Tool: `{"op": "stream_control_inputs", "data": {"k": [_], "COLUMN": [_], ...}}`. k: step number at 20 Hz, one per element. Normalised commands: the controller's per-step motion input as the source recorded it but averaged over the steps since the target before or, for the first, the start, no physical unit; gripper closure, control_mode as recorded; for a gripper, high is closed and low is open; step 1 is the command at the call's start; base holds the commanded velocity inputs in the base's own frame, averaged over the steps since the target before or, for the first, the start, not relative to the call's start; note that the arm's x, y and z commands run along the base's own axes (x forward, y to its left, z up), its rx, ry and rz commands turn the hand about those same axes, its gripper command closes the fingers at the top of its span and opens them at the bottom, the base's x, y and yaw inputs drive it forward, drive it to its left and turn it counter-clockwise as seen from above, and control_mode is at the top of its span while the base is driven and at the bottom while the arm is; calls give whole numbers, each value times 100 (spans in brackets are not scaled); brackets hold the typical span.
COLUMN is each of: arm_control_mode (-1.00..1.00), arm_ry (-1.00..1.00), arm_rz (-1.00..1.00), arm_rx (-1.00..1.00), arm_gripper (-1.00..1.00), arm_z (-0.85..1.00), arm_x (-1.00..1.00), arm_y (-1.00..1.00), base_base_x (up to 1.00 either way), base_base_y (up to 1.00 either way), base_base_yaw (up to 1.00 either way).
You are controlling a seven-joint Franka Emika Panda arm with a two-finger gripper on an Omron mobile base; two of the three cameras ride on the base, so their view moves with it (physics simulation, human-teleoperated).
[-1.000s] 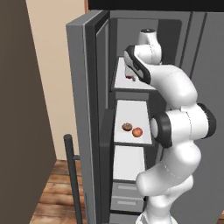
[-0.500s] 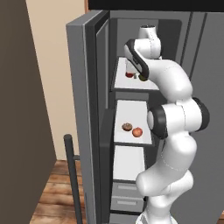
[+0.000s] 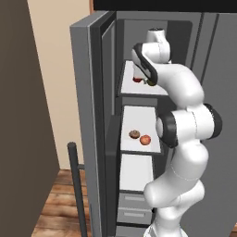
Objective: Take the bell pepper and kiwi from the highest rack and move them to the second highest rack where the peach and mushroom are located, to maximize freezer space. Close the freezer door after rearranging.
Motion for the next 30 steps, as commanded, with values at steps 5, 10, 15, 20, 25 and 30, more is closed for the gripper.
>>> {"op": "stream_control_inputs", "data": {"k": [5,10,15,20,25,30], "arm_control_mode": [-100,-100,-100,-100,-100,-100], "arm_ry": [-34,-19,-17,-13,-5,0], "arm_rz": [0,0,0,0,1,9], "arm_rx": [-1,0,0,0,0,0], "arm_gripper": [100,100,100,100,100,100], "arm_z": [-39,-11,0,-3,-12,-21], "arm_x": [0,-22,-75,-96,-98,-89], "arm_y": [0,1,0,10,12,13], "base_base_x": [0,0,0,0,0,0], "base_base_y": [0,0,0,0,0,0], "base_base_yaw": [0,0,0,0,0,0]}}
